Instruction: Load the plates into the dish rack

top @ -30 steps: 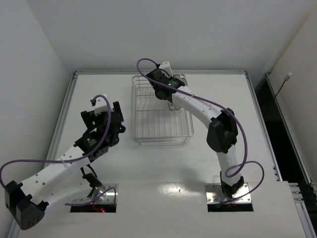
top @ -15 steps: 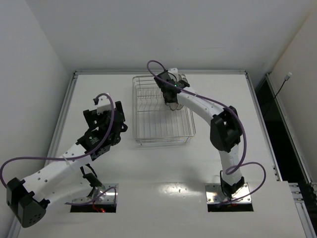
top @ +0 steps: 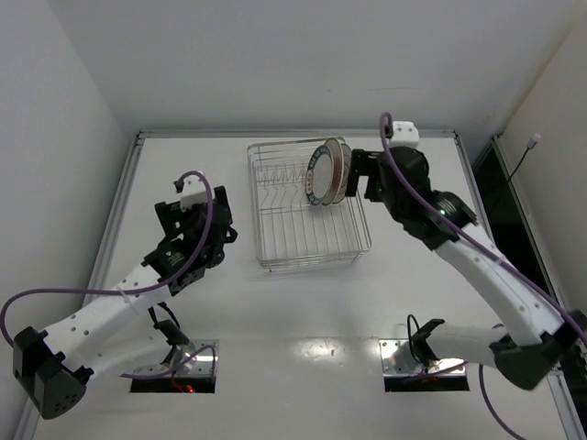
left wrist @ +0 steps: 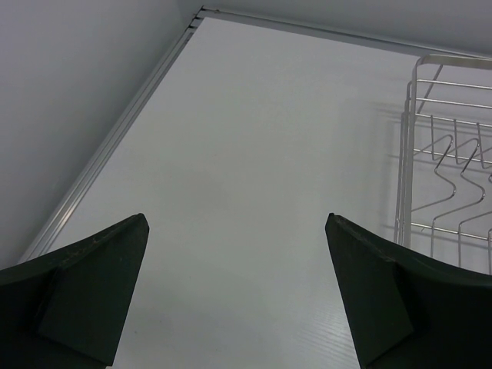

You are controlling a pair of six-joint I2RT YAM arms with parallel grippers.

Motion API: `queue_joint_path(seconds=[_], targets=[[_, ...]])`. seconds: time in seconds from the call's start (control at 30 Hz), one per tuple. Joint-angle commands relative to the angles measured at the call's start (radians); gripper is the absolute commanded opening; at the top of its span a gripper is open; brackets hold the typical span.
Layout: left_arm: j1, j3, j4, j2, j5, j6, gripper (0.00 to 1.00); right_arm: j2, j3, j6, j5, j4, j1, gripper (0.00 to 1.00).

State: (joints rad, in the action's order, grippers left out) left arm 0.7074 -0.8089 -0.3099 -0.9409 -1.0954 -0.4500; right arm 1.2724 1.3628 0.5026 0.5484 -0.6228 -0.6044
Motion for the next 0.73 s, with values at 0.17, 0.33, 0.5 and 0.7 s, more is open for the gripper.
queue_joint_path(seconds=[0.17, 0.33, 0.5, 0.7], targets=[[0.003, -0.039, 0.005, -0.016, 0.006, -0.009, 1.00, -0.249, -0.247, 0.016, -0.192, 0.019, -0.001, 1.00], [0.003, -0.049, 0.005, -0.056, 0.011, 0.025, 1.00, -0.362, -0.341, 0.048, -0.376, 0.009, -0.001, 1.00], [0.003, -0.039, 0.015, -0.056, 0.022, 0.025, 1.00, -0.488, -0.410, 0.070, -0.296, -0.014, -0.001, 1.00], [0.003, -0.039, 0.035, -0.090, 0.069, 0.036, 1.00, -0.457, -0.386, 0.086, -0.199, -0.103, -0.001, 1.00]])
